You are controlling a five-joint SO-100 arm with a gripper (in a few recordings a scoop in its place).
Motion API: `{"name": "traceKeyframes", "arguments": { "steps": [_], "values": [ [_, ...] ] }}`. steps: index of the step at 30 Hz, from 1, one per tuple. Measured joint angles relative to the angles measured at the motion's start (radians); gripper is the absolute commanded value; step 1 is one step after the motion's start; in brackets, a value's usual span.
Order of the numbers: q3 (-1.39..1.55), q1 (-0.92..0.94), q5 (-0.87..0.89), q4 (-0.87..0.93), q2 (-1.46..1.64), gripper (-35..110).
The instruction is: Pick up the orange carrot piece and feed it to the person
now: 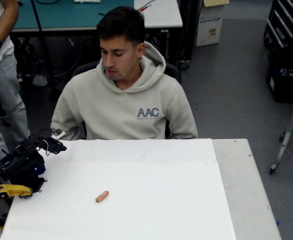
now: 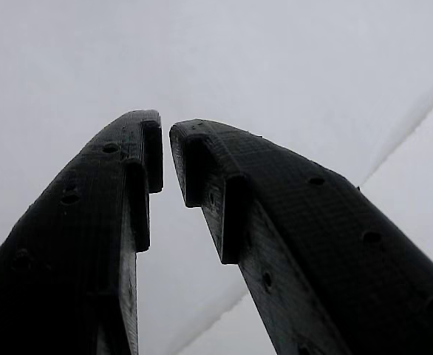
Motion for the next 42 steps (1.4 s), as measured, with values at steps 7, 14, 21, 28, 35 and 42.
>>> {"name": "traceKeyframes", "arguments": {
  "steps": [7,14,21,28,35,42],
  "values": [
    [0.0,0.0,0.0,0.0,0.0,-2],
    [0.0,0.0,0.0,0.0,0.0,-2],
    [0.0,0.0,0.0,0.0,0.0,-2],
    [0.0,-0.025,0.0,0.0,0.0,-2],
    [0.0,-0.014,-0.009,0.0,0.0,-2],
    [0.0,0.0,-0.009,0.0,0.0,-3]
  ]
}}
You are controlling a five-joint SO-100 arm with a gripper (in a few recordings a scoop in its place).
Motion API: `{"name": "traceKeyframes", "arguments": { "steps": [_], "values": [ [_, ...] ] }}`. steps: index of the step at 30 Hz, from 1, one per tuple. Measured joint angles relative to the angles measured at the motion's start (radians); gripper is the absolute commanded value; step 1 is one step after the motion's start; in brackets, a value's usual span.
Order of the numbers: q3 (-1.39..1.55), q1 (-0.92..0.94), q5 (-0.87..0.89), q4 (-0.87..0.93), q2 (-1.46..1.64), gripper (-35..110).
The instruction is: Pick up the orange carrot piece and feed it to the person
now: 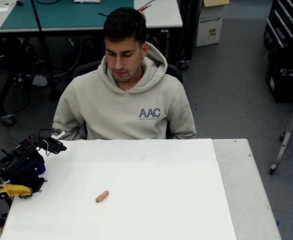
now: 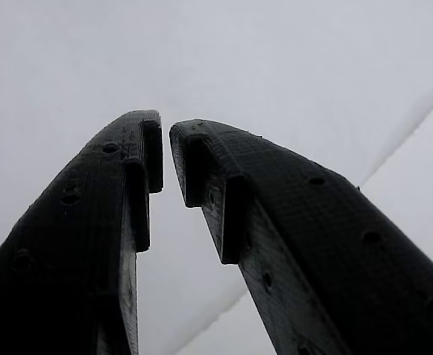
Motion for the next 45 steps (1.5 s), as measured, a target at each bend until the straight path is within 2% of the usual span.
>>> {"name": "traceKeyframes", "arguments": {
  "steps": [8,26,45],
  "values": [
    [-0.08,0.057,-0.091,0.0,-0.101,-3],
    [-0.552,0.281,-0.126,0.0,-0.767,-3],
    [-0.851,0.604,-0.443,-0.002,-1.227,-3]
  ]
}}
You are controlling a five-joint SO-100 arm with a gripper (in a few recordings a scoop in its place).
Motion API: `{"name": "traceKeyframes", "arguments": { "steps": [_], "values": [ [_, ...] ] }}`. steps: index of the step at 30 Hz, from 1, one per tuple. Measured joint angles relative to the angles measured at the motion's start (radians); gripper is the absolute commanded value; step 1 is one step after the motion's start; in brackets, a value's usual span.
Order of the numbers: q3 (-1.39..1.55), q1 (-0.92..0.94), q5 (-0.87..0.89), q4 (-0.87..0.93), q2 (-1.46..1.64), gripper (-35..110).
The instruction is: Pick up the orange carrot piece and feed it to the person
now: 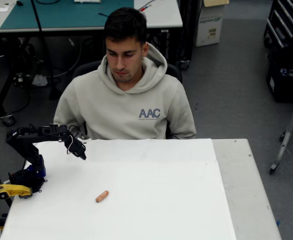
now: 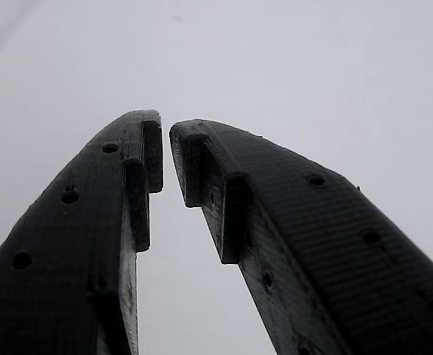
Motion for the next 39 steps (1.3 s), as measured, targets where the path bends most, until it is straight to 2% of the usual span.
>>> {"name": "traceKeyframes", "arguments": {
  "steps": [21,29,39],
  "values": [
    [-0.336,0.374,-0.321,0.0,-0.414,-3],
    [-0.456,0.469,-0.39,0.0,-0.523,-3],
    [-0.597,0.532,-0.394,0.0,-0.632,-3]
  ]
}}
